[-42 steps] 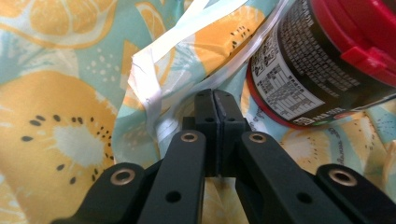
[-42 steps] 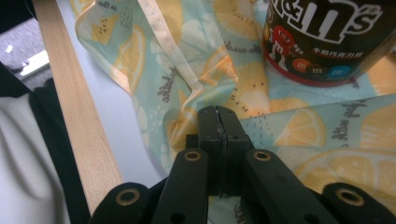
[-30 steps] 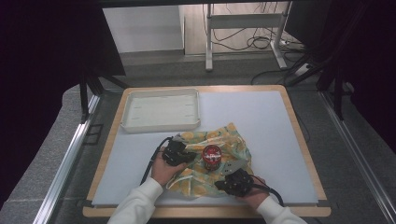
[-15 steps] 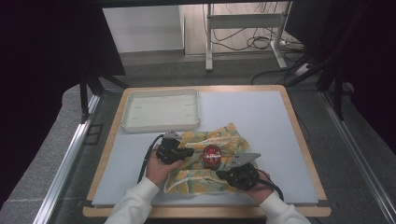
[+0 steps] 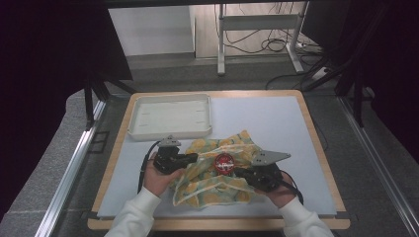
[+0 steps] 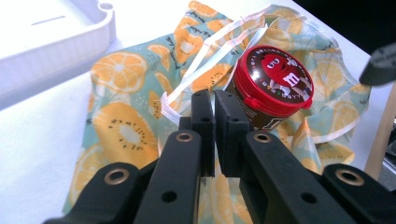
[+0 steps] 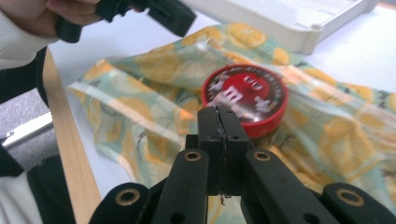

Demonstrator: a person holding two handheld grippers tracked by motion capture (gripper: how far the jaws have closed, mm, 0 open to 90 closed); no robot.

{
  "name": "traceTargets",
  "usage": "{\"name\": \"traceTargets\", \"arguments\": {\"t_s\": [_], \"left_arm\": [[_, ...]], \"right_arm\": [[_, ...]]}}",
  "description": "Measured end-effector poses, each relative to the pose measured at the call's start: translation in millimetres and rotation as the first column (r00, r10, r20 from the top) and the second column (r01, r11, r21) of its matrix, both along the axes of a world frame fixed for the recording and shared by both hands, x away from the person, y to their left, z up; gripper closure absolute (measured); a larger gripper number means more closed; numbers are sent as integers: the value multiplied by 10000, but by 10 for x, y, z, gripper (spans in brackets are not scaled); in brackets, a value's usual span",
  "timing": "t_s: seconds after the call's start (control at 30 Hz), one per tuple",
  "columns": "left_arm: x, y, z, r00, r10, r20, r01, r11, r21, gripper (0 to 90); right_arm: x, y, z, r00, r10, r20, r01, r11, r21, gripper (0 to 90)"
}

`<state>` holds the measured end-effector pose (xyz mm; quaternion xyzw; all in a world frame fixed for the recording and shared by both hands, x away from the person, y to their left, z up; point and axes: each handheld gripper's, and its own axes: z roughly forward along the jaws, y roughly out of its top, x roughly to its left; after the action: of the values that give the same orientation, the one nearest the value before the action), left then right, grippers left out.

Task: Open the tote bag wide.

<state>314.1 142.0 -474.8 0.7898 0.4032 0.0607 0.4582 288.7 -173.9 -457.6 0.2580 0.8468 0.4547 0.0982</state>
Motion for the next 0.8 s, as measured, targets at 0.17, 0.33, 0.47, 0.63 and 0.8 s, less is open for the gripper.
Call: {"name": "traceTargets", "arguments": {"t_s": [0.17,0.33,0.47,0.63,0.8], "left_arm": [[-53,55,30,9999,67,135,-68,9999,76,879],[-108,104,44,9997,93,212,-95,9999,137,875],[-133,166,47,9994,236,265,-239,9997,102,859],[-181,224,51,9985,384,390,-388,9992,99,781],[-262,251,80,9961,539,703,-563,9979,329,569]], "right_arm": [[63,-18,28,9997,-240,-10,241,9995,192,892],[126,-29,45,9990,-442,-11,442,9989,174,889],[163,-59,47,9982,-599,-10,599,9980,178,874],[193,-88,63,9975,-709,3,708,9972,229,861],[215,-83,72,9977,-682,21,681,9975,202,825]]}}
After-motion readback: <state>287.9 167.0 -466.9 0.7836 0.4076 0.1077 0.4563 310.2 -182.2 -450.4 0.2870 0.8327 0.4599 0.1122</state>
